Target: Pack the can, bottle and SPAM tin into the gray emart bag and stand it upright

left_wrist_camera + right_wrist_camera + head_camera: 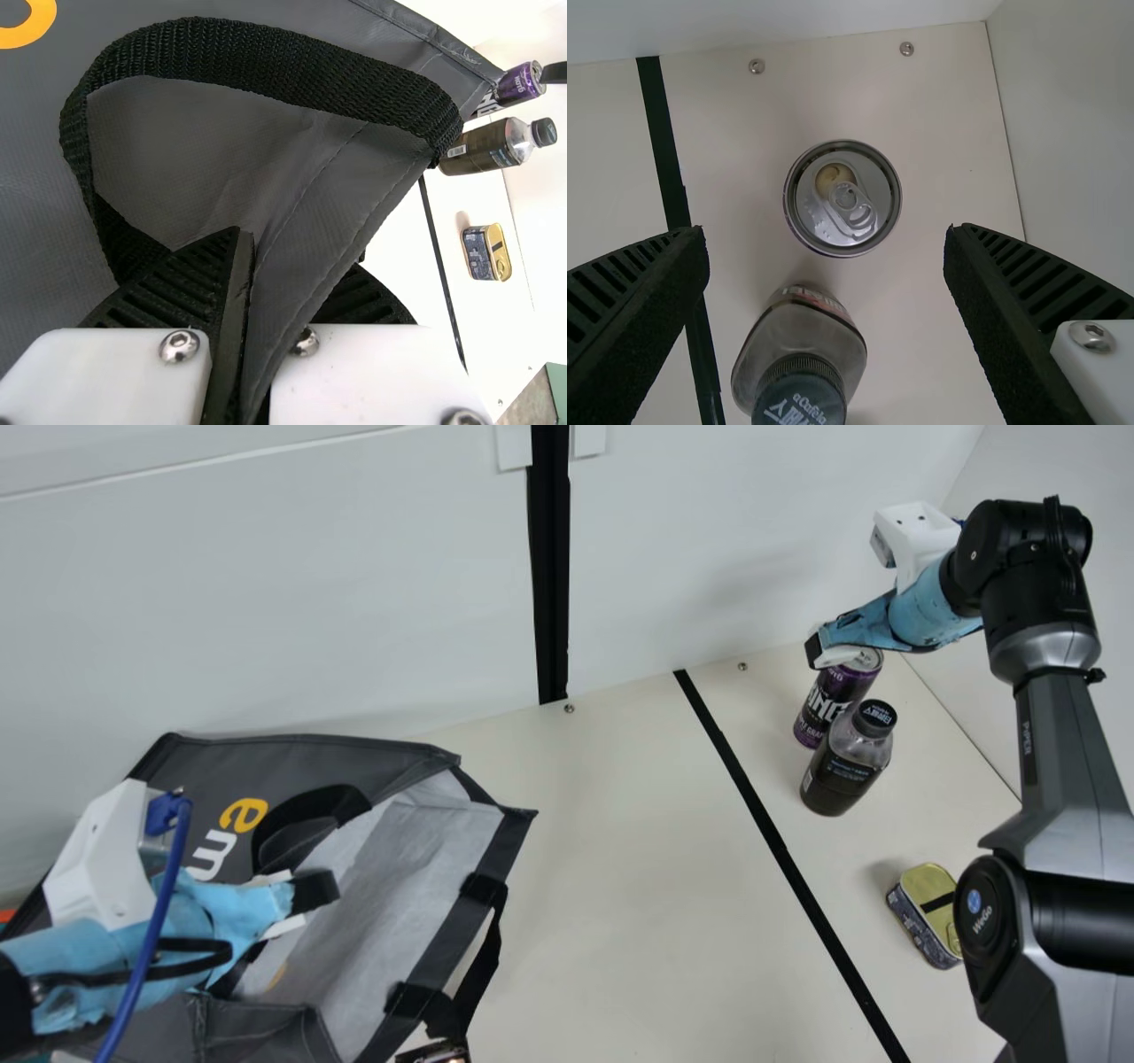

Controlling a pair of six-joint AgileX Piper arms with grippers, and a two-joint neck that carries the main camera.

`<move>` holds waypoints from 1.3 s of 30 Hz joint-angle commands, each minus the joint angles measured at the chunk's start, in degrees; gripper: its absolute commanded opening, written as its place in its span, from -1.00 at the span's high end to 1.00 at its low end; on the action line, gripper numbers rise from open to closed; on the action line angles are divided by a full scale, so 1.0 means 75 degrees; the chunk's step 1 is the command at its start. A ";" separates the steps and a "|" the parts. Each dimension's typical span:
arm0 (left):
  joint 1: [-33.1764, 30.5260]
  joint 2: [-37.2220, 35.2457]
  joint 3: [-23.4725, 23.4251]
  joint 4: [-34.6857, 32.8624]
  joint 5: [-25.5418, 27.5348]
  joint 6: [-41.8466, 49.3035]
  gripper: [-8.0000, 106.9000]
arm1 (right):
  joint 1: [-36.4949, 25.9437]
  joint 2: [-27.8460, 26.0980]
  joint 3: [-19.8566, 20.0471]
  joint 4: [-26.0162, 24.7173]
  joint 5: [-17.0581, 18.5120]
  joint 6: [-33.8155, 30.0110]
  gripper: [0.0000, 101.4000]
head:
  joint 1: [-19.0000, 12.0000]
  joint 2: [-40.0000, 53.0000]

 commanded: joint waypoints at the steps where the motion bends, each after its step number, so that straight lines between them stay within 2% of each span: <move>1: 0.0000 0.0000 0.0000 0.0000 0.0000 0.0000 1.00 | -0.0015 0.0075 -0.0061 0.0002 0.0000 0.0072 -0.87 | -0.0173 -0.0007; 29: 0.0000 0.0000 0.0000 0.0000 0.0000 0.0000 1.00 | -0.0194 0.1296 -0.0783 0.0241 0.0000 0.0402 -0.87 | -0.0173 -0.0007; 39: 0.0000 0.0000 0.0000 0.0000 0.0000 0.0000 1.00 | -0.0208 0.1541 -0.0883 0.0485 0.0000 0.0293 0.44 | -0.0173 -0.0007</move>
